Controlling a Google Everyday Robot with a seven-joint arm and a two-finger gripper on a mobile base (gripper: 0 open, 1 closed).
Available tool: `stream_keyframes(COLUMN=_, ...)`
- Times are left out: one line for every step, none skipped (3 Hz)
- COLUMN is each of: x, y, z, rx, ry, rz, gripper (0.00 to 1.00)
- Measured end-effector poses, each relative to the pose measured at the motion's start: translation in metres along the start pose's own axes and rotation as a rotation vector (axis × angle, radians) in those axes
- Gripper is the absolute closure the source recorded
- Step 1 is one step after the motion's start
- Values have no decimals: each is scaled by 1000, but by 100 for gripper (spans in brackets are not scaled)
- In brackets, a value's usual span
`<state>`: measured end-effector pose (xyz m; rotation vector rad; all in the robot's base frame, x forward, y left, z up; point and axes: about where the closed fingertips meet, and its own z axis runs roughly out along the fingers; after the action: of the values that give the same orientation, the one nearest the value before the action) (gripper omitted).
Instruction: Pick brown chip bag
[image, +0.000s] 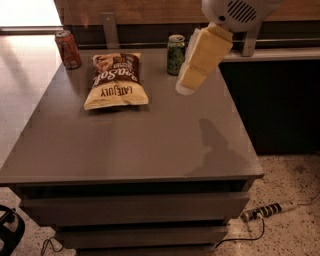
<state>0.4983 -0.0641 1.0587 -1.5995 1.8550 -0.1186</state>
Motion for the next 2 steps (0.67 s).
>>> stream_keyframes(x=6, y=-12, z=43, rx=-51, ry=-12, rz=31, gripper=0)
stream_keyframes(x=8, y=-24, z=92, rx=-94, ry=-35, rz=52, gripper=0)
